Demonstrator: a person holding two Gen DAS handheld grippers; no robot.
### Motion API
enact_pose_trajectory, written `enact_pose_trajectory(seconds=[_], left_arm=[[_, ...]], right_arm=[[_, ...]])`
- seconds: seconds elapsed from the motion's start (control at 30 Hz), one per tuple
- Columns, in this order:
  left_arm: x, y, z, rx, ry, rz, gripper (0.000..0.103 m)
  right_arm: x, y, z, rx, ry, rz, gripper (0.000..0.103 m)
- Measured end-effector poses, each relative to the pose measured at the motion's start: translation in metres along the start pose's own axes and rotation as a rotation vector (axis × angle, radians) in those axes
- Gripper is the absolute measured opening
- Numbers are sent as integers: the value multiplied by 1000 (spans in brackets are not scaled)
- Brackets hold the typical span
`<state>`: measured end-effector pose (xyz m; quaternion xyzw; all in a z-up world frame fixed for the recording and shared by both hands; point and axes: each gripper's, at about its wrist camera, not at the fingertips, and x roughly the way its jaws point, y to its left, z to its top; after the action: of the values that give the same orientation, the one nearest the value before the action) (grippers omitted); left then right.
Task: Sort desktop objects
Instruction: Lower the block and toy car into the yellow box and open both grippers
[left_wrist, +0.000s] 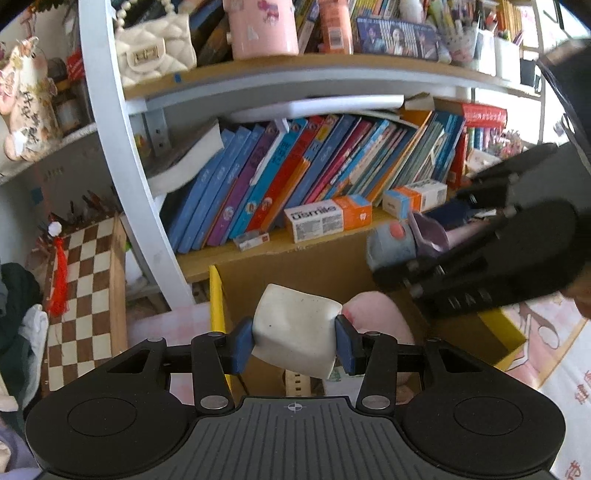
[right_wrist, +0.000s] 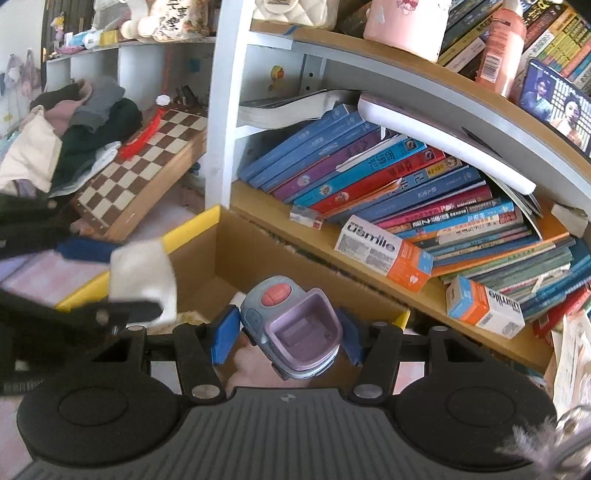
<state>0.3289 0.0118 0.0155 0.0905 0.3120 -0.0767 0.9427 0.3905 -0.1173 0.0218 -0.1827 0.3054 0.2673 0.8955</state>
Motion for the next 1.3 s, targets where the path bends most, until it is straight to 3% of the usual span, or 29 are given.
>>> enact_pose_trajectory(seconds=[0.37, 0.63, 0.97, 1.1, 1.2, 1.3], left_arm=[[56, -5, 0, -20, 117, -11, 44], [73, -7, -3, -25, 161, -21, 46], [83, -7, -4, -31, 188, -25, 51], [85, -12, -4, -13, 201, -22, 59], [83, -14, -3, -5, 199, -16, 74], [82, -13, -3, 1, 196, -3, 81]], right_arm=[[65, -2, 33, 8, 36, 60, 55], [112, -1, 32, 45, 136, 128, 55], [142, 1, 21, 75, 226, 163, 56], [137, -1, 22, 91, 213, 164, 53], [133, -3, 22, 103, 203, 165, 59], [129, -5, 22, 114, 192, 166, 63]])
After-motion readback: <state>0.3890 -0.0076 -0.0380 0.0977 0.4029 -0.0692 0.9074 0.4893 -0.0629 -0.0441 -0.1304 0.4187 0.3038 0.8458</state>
